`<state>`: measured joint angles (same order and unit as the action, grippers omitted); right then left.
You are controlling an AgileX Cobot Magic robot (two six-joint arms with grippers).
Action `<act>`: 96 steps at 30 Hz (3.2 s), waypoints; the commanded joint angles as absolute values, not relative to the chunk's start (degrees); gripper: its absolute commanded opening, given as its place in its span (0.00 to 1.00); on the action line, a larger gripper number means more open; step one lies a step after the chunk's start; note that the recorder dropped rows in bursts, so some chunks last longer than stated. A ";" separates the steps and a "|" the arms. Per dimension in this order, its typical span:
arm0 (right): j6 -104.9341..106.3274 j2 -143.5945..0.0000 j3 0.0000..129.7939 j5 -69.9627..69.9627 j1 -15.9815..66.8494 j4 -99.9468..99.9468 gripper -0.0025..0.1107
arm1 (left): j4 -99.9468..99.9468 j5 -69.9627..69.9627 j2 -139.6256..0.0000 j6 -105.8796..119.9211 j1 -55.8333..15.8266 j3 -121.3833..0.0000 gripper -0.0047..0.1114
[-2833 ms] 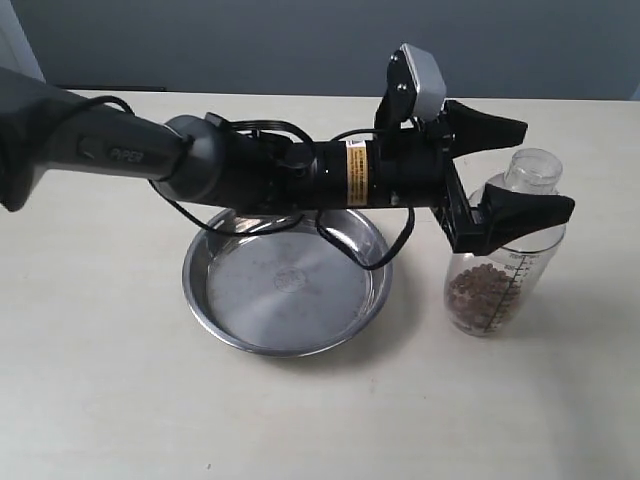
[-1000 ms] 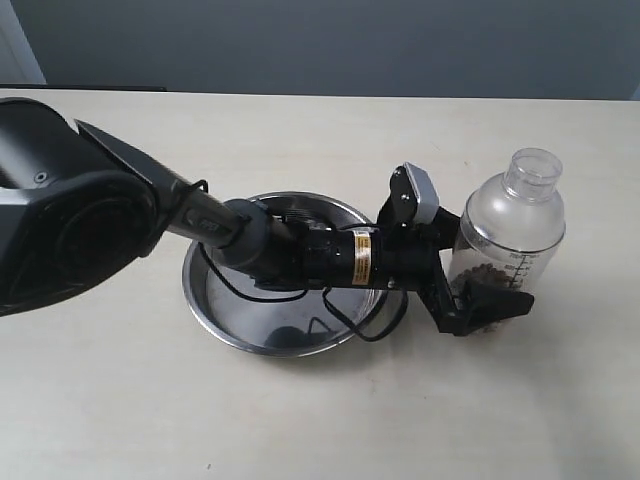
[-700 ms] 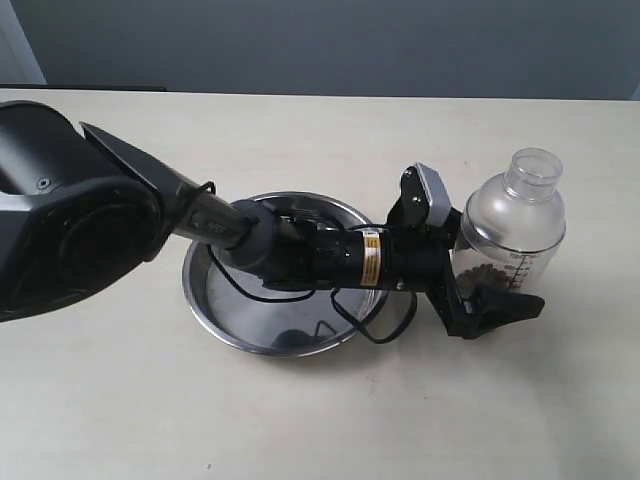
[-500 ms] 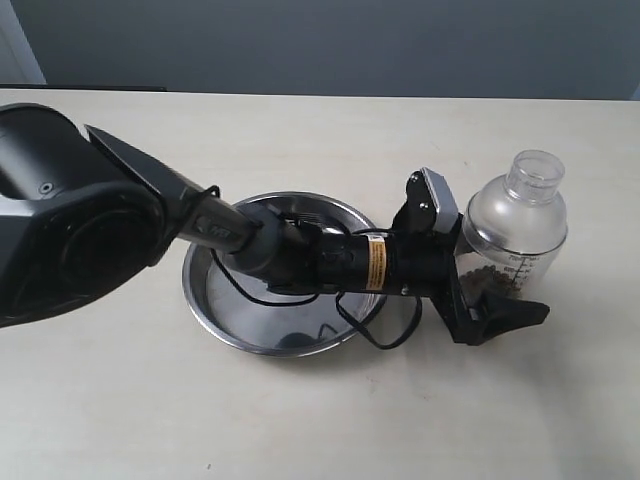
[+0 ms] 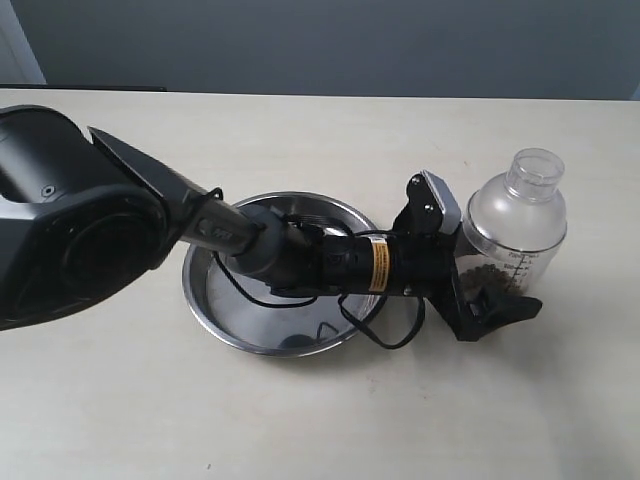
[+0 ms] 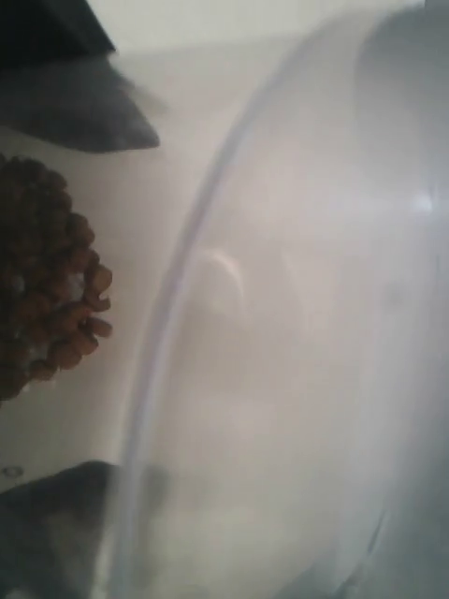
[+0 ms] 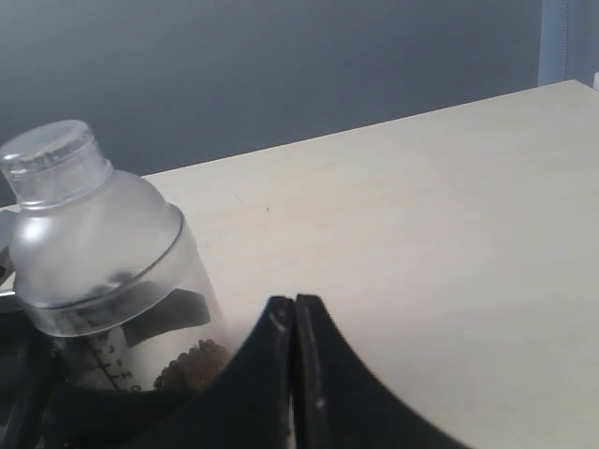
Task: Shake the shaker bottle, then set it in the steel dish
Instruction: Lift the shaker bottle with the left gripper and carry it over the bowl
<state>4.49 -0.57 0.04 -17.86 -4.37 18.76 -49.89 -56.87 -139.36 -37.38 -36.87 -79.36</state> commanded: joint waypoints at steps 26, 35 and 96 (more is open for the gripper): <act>4.76 -0.28 0.00 -17.58 -4.55 18.73 0.02 | -44.65 -53.42 -137.71 -37.48 -37.29 -79.50 0.04; 4.76 -0.28 0.00 -17.58 -4.55 18.73 0.02 | -46.34 -45.22 -125.63 -37.23 -37.80 -79.50 0.04; 4.76 -0.28 0.00 -17.59 -4.55 18.71 0.02 | -16.24 -41.69 -93.04 -13.68 -31.15 -35.59 0.04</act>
